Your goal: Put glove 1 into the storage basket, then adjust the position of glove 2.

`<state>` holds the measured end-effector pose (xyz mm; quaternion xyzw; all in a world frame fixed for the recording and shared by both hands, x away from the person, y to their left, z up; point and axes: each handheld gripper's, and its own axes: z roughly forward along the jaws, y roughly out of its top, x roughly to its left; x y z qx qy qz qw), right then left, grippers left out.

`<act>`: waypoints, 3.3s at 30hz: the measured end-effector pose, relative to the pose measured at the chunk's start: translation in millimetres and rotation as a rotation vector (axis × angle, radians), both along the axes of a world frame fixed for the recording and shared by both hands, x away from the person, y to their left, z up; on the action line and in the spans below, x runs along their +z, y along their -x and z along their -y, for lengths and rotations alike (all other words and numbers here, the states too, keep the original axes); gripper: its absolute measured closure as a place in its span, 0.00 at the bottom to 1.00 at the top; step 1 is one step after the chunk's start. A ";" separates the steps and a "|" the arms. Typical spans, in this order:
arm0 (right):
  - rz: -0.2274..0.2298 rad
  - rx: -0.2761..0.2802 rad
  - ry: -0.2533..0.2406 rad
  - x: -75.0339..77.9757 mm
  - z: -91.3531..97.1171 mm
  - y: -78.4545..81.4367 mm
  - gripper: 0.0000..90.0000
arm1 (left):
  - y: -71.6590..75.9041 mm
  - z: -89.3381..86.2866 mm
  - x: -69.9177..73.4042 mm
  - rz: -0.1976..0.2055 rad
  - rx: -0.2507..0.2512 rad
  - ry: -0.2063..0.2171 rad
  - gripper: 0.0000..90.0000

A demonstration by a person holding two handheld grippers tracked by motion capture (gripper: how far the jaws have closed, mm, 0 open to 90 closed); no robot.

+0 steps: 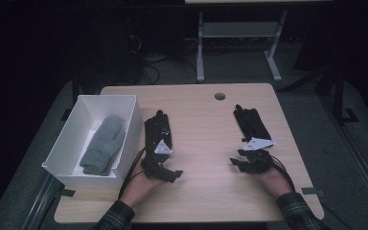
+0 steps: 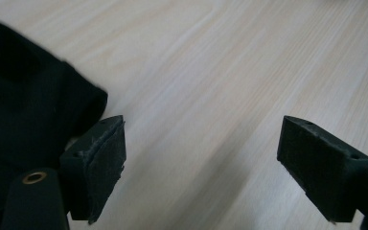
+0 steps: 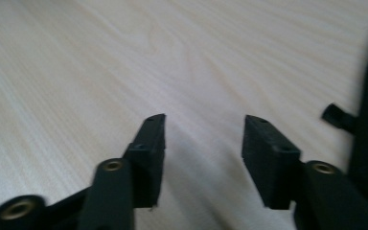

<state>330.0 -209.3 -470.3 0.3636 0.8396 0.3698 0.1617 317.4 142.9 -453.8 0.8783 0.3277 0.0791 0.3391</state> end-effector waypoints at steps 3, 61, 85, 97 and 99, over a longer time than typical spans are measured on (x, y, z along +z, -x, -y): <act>-0.002 -0.018 -0.003 6.3 2.7 -6.7 0.82 | 3.9 -3.7 -5.0 0.015 0.001 -0.031 0.17; -0.139 -0.090 0.016 6.3 22.3 -51.7 1.00 | 24.9 -22.2 -22.9 0.124 0.005 0.022 0.14; -0.201 0.140 -0.005 8.5 -13.2 11.6 1.00 | 25.5 -22.0 -23.1 0.125 0.009 0.022 0.14; -0.109 0.138 -0.004 24.8 -18.8 16.2 1.00 | 25.9 -21.6 -23.3 0.127 0.003 0.023 0.14; -0.103 0.103 -0.005 25.2 -4.3 14.4 1.00 | 25.5 -21.4 -23.0 0.125 -0.001 0.021 0.14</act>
